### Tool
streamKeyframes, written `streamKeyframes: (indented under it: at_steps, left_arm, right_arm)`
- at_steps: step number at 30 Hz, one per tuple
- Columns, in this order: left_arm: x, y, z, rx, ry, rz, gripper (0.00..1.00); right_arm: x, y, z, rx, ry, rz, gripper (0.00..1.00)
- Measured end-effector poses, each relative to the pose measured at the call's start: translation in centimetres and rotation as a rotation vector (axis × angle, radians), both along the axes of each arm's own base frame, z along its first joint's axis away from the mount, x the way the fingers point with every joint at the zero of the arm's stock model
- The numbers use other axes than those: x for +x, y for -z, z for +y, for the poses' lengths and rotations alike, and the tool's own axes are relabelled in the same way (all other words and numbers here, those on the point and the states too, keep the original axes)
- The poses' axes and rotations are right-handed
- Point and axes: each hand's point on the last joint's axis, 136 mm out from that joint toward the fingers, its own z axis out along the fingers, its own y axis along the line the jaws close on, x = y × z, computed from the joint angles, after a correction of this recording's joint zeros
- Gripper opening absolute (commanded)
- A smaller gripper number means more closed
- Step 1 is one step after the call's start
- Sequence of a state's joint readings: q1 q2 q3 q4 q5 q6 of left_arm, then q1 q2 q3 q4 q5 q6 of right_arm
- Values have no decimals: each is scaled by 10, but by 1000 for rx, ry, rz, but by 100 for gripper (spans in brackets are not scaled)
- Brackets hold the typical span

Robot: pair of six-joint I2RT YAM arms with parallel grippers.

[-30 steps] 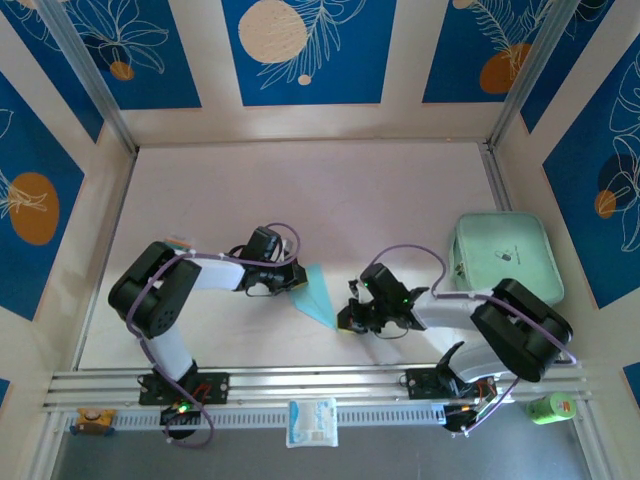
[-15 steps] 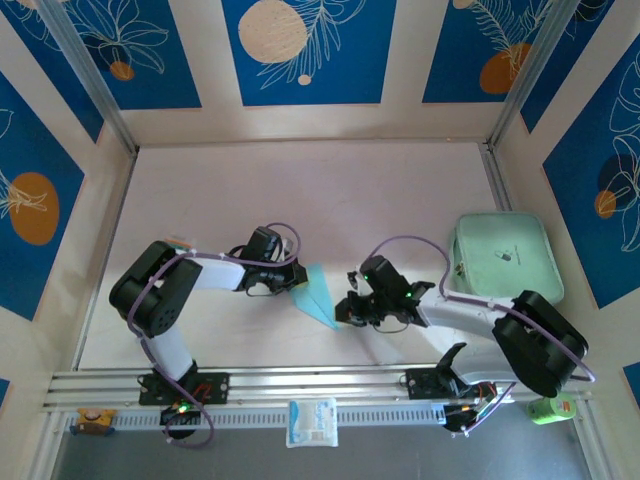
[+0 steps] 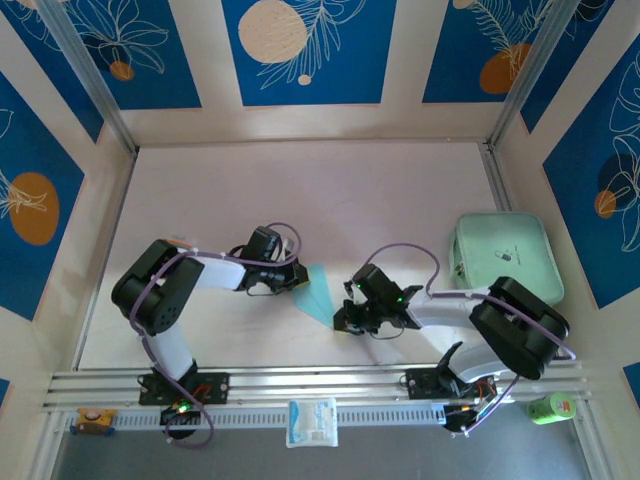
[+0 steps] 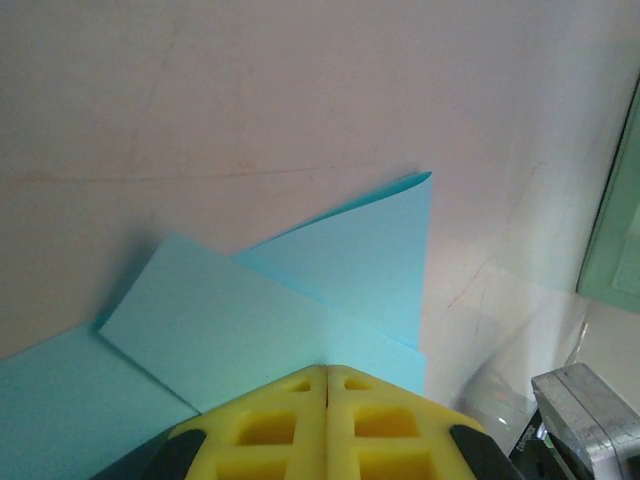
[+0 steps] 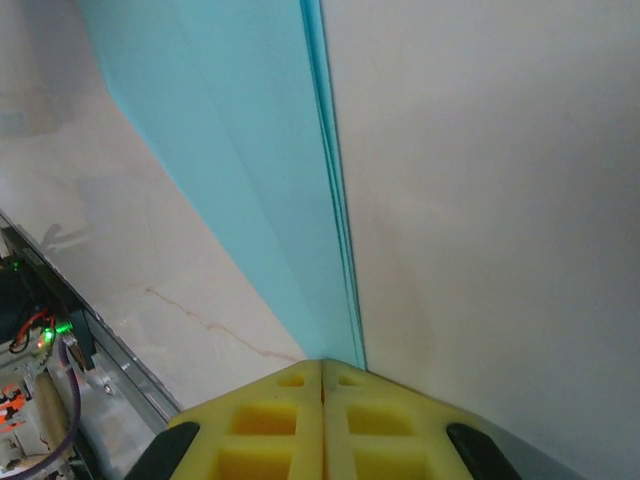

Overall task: Fold a paper plane with a square sheet of paper (pick it up from the middle)
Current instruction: Fourth fold the wing at the center of the table.

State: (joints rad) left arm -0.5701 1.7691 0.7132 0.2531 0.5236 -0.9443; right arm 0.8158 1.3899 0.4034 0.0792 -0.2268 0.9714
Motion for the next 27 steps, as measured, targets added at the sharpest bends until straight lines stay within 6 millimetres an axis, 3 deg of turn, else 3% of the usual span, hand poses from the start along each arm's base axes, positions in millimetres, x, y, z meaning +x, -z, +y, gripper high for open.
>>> streamKeyframes:
  at_steps: [7,11,19,27]
  left_arm:
    - [0,0,-1,-8,-1,-2,3]
    - [0,-1,0,-30,-16,1,3]
    - [1,-2,-1,-60,-59,24,2]
    - [1,-2,-1,-65,-71,36,2]
  right_arm:
    - [-15,-1,-22,-6,35,0,9]
    - [-11,-12,-28,5,71,-8,22]
    - [7,-30,-22,41,138,5,37]
    - [7,-23,-20,48,181,71,36]
